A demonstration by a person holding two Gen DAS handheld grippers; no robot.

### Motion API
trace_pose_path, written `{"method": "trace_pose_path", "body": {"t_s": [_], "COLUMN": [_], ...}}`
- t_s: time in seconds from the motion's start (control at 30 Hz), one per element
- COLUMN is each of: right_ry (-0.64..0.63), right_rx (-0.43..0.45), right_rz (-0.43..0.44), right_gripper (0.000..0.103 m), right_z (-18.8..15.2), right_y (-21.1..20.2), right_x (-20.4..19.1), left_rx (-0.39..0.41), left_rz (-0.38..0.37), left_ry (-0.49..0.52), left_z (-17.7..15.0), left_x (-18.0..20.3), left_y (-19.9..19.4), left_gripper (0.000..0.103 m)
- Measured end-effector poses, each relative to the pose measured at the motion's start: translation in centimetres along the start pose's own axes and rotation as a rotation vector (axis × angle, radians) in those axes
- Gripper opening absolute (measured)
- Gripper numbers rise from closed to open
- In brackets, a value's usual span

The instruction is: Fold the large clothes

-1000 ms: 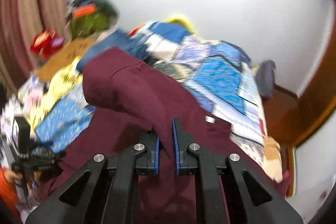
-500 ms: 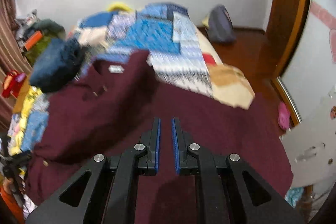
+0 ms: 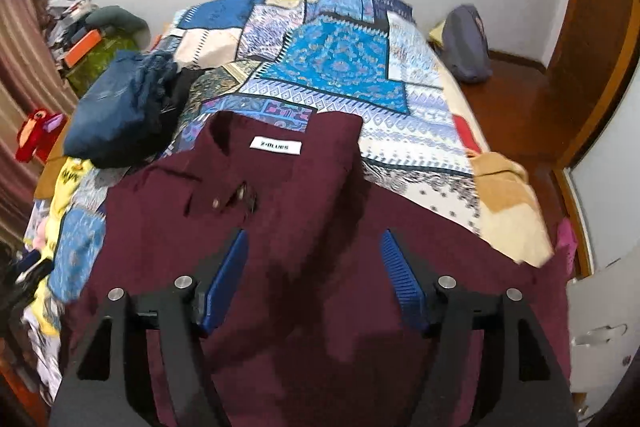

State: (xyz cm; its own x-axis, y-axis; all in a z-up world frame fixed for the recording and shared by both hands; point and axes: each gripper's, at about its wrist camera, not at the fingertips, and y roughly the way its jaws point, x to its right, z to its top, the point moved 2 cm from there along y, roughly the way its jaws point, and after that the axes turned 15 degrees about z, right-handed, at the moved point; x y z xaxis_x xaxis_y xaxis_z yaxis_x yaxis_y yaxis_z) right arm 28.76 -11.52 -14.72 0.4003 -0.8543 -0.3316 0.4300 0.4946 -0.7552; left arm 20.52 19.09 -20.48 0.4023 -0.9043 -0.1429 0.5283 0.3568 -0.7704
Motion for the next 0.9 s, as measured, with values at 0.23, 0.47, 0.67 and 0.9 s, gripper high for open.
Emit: {"method": "trace_pose_path", "body": {"t_s": [0.23,0.47,0.67,0.9], "right_ry": [0.128,0.104,-0.009,-0.056], "right_rx": [-0.111,-0.031,0.106,0.265], "right_rz": [-0.007,-0.039,-0.012,0.037], "right_gripper": [0.065,0.032,0.023,0.023], "right_z": [2.9,3.7,3.9,1.7], "right_y": [7.3,7.6,0.7,-8.8], "right_x": [2.5,3.7,1.8,1.7], "left_rx": [0.048,-0.007,-0.074,-0.105], "left_rz": [-0.065,-0.085,-0.122,-0.205], "left_ry": [0.038,0.122,0.164,0.201], "left_z": [2.1,1.8,0.7,-1.1], "left_x": [2.8,5.9,8.5,11.6], "left_y": [-0.1,2.8,3.9,1.9], "left_gripper": [0.067,0.067,0.067,0.067]}}
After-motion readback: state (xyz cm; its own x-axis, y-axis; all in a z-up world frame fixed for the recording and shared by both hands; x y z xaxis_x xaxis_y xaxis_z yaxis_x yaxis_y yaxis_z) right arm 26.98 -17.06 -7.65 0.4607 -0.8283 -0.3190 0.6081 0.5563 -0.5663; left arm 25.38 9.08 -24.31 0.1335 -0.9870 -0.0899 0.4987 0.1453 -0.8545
